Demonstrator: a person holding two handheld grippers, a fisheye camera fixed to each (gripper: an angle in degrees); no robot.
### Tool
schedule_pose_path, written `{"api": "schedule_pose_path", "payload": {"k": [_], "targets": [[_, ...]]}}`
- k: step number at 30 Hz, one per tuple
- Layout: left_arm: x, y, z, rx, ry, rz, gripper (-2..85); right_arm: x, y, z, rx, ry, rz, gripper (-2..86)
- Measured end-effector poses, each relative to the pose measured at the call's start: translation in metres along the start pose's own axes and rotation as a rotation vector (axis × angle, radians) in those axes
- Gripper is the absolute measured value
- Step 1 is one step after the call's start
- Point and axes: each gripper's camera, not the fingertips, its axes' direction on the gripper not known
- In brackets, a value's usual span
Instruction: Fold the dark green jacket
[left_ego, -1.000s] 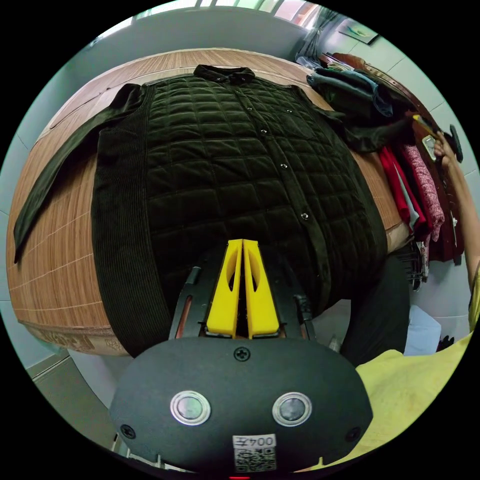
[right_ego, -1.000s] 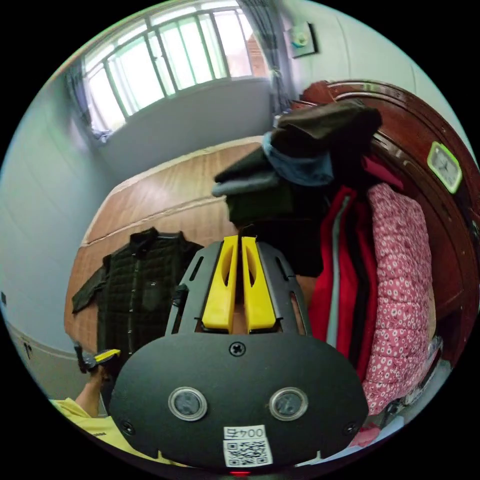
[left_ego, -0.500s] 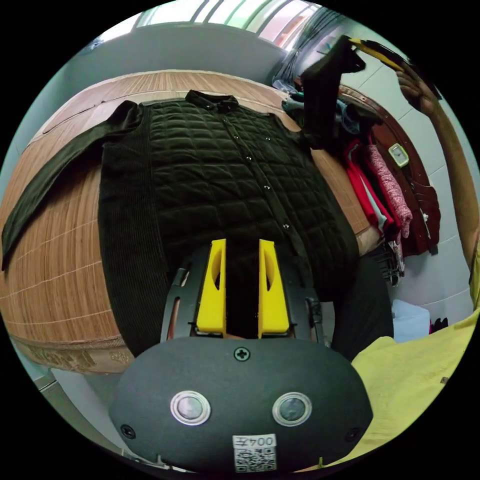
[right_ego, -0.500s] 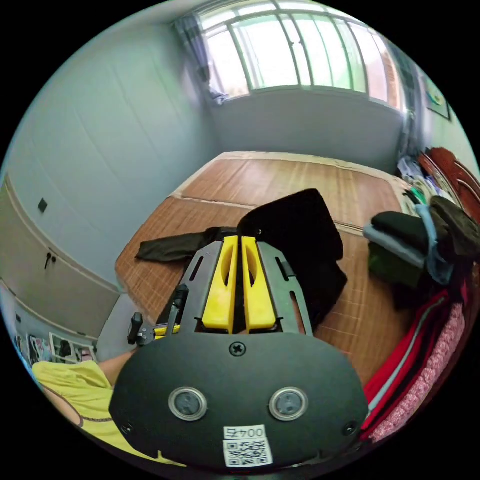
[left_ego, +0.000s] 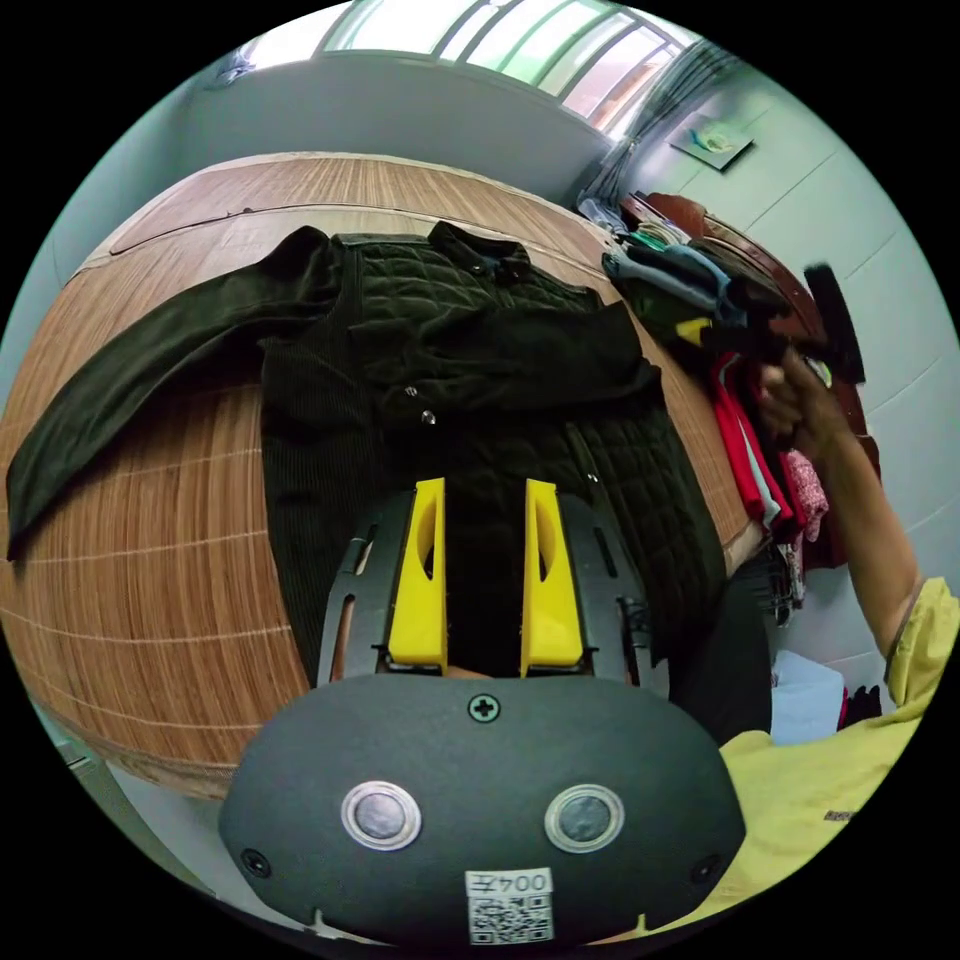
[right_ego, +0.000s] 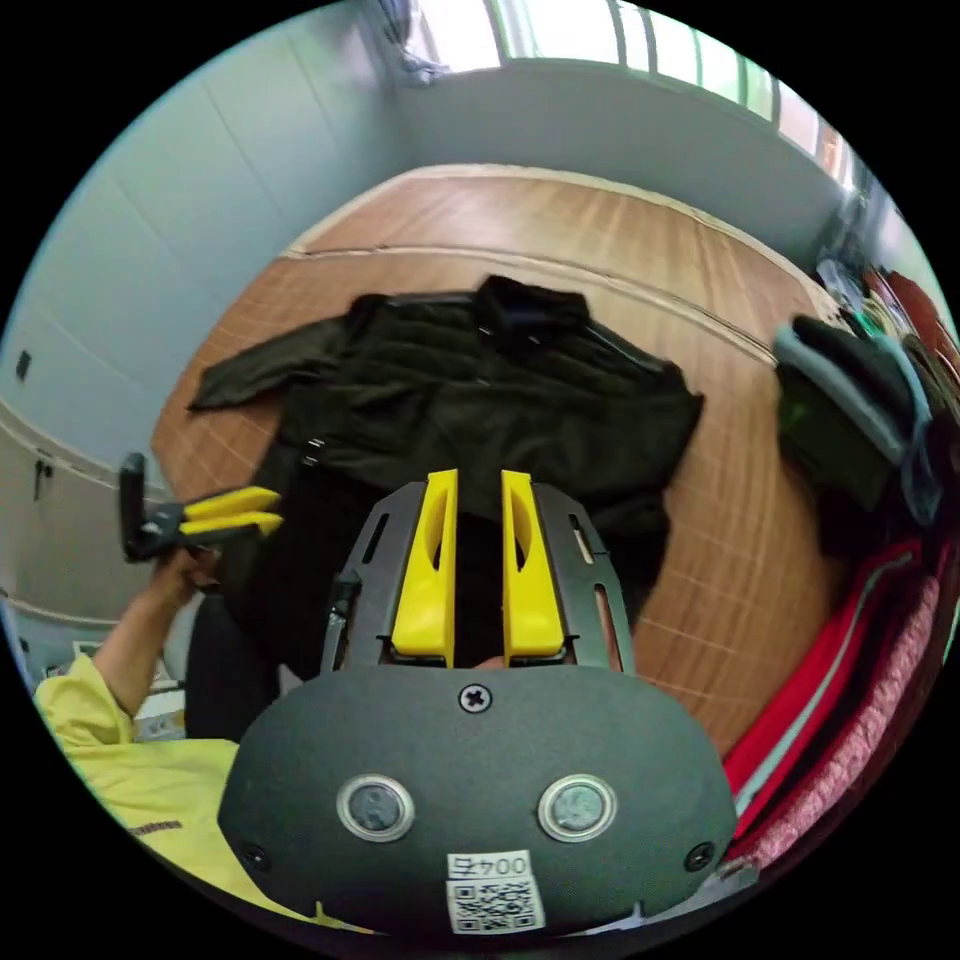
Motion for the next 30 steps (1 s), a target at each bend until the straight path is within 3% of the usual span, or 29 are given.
{"api": "schedule_pose_path", "payload": {"k": [4,8,15,25,30], "targets": [[-0.010,-0.031,0.008,-0.030,-0.044,-0.072,12.1,0.031,0.017,0.030,-0.022,0.087,0.054,8.7],[-0.012,-0.049,-0.001,0.038,-0.110,-0.114,12.1,0.033,0.017,0.059,-0.042,0.167,-0.003,9.6],[-0.012,-0.101,0.016,-0.010,-0.183,-0.091,12.1,0.008,-0.016,0.093,-0.035,0.302,-0.135,10.7],[-0.004,-0.166,0.056,-0.116,-0.261,-0.006,13.2,-0.001,-0.036,0.123,-0.033,0.290,-0.168,7.2],[0.003,-0.176,0.066,-0.080,-0.278,-0.016,9.0,0.004,-0.029,0.140,-0.043,0.281,-0.132,4.1]]}}
